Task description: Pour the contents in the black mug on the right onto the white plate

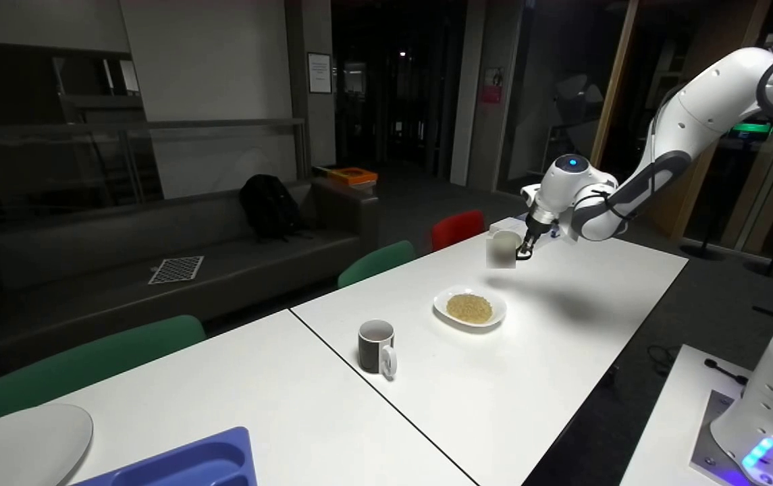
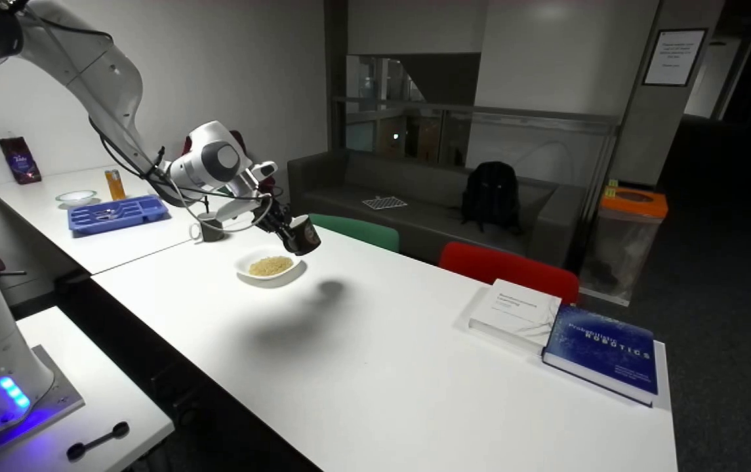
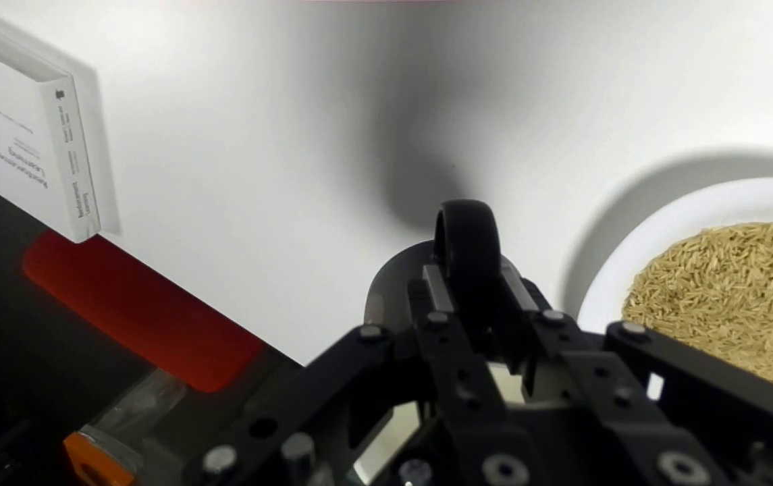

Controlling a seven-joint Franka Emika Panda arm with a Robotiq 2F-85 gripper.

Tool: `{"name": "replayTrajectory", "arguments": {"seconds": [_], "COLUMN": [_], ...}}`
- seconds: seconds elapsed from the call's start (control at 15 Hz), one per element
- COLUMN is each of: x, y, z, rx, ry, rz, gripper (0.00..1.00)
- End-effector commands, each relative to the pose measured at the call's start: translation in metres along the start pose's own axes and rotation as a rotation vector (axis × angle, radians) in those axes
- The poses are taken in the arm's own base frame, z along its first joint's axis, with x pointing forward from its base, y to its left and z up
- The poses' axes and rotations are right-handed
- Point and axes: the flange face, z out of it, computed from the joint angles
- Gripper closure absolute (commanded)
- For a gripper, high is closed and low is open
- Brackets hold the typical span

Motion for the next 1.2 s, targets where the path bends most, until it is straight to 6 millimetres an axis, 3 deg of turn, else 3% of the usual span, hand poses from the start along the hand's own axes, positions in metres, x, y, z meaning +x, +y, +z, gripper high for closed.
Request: {"name": "replayTrajectory", "arguments": {"seconds": [0.0, 1.13], "x": [-0.012, -0.032], "y": [0.010, 0.007], "z": [0.002, 0.035], "rx": [0.038, 0.223], "ry": [0.045, -0.001], "rz": [-0.006, -0.117], "gripper": [0.95, 0.95]}}
